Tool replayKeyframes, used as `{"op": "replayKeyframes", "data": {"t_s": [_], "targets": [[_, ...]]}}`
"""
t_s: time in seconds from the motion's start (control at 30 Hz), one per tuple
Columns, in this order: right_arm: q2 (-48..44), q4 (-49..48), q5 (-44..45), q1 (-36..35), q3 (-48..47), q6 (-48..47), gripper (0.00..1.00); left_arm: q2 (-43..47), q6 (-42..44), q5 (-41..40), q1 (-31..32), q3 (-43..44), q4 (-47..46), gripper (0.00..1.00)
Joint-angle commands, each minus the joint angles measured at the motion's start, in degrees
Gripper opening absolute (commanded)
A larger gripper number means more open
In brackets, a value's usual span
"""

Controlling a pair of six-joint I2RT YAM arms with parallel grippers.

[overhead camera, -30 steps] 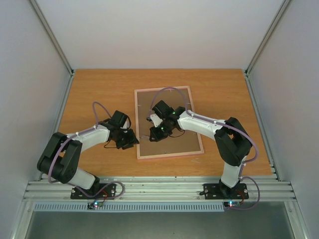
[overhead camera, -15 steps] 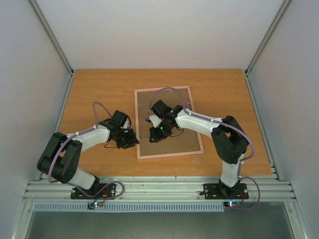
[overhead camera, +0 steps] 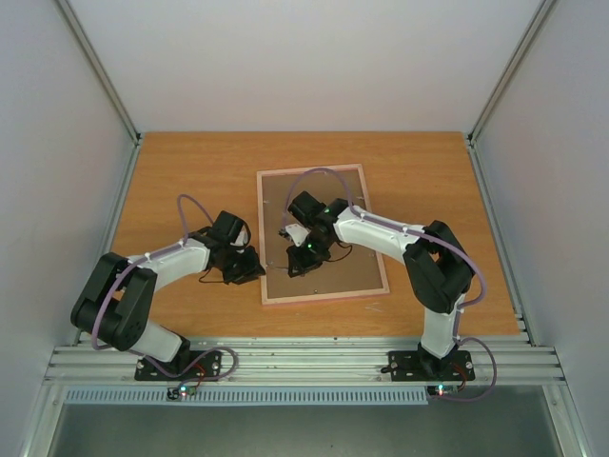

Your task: Take the photo out of the frame

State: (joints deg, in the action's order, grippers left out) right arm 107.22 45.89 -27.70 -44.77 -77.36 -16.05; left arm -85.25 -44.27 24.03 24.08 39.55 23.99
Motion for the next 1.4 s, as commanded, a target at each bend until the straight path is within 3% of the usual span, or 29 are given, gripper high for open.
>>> {"op": "replayKeyframes", "data": {"t_s": [0.0, 0.27, 0.87, 1.37], "targets": [[0.84, 6.00, 1.81, 0.00, -2.06, -0.51, 0.01, -1.27, 0.94, -2.04, 0.19, 0.24, 1.58, 0.23], [-2.97, 2.45, -1.20, 0.05, -2.66, 0.82, 0.01, -0.51, 1.42, -2.32, 0.18, 0.05, 2.18, 0.23], [3.68, 4.07, 1.87, 0.04, -10.11, 3.46, 0.01, -0.70, 2.04, -1.98, 0.18, 0.04, 2.10, 0.23], [2.79, 3.54, 3.73, 0.04, -8.31, 5.30, 0.01, -1.00, 2.48, -1.71, 0.19, 0.16, 2.29, 0.23]]}}
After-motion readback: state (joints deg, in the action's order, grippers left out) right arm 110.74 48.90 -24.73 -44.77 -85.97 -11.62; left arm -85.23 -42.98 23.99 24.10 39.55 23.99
